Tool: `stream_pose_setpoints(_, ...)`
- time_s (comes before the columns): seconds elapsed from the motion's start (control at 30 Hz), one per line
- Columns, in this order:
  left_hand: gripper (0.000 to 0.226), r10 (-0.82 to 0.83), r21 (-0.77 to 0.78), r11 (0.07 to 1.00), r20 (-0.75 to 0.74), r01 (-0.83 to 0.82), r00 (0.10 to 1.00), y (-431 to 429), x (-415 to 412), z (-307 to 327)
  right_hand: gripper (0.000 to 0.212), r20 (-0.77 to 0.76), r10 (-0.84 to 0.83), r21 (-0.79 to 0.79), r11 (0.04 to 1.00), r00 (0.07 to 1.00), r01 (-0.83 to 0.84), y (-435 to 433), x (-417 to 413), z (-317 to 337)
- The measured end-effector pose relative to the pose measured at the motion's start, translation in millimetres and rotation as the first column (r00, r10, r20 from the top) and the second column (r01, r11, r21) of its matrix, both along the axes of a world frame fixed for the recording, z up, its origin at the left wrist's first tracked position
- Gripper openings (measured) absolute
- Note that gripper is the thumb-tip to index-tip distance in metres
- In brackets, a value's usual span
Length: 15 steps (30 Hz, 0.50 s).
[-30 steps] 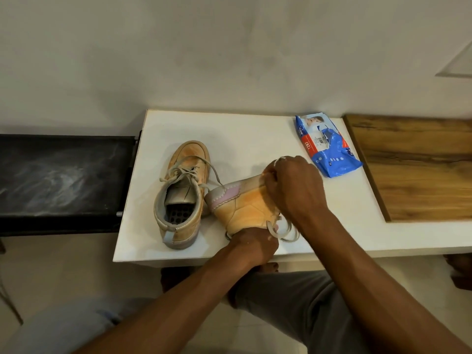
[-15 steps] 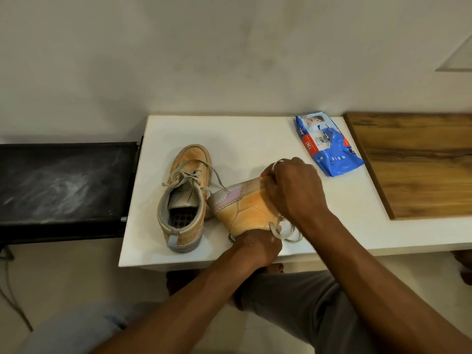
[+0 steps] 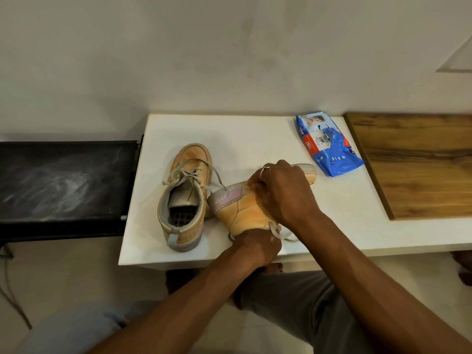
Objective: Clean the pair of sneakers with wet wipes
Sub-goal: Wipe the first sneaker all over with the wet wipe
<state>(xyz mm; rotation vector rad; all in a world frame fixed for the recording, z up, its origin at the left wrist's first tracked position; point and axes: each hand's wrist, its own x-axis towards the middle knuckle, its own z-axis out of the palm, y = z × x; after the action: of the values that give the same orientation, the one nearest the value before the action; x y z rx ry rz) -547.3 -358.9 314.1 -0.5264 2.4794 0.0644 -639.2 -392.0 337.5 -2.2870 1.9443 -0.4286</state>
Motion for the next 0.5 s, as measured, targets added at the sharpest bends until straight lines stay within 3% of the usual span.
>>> stream_pose_setpoints(0.03, 0.039, -0.019, -0.053, 0.998, 0.032, 0.021, 0.999, 0.7, -2.0, -0.9, 0.017, -0.025, -0.054, -0.009, 0.998, 0.998, 0.054, -1.8, -6.3, 1.3)
stream_pose_setpoints(0.1, 0.043, 0.236, 0.002, 0.972, 0.006, -0.236, 0.972, 2.6, -4.1, -1.2, 0.018, -0.057, -0.177, -0.024, 0.984, 0.983, 0.176, -4.9, -17.6, 5.0)
stream_pose_setpoints(0.2, 0.042, 0.41, 0.119, 0.903, 0.046, -0.412, 0.911, 0.7, -5.4, -5.8, 0.017, -0.082, -0.238, -0.066, 0.97, 0.968, 0.233, -6.3, -23.0, 6.7)
stream_pose_setpoints(0.3, 0.038, 0.552, 0.224, 0.817, -0.04, -0.531, 0.833, 1.1, -2.5, -12.5, 0.018, -0.05, -0.187, -0.023, 0.982, 0.981, 0.186, -5.8, -16.7, 2.6)
stream_pose_setpoints(0.37, 0.037, 0.498, 0.27, 0.853, -0.169, -0.446, 0.851, 6.4, -0.5, -16.4, 0.016, -0.002, -0.126, 0.008, 0.992, 0.992, 0.126, -4.7, -8.6, -1.0)
stream_pose_setpoints(0.5, 0.034, 0.6, 0.297, 0.775, -0.064, -0.559, 0.798, 7.5, -0.8, -12.0, 0.014, 0.074, 0.032, 0.009, 0.999, 0.997, -0.033, -1.0, 8.7, -4.3)
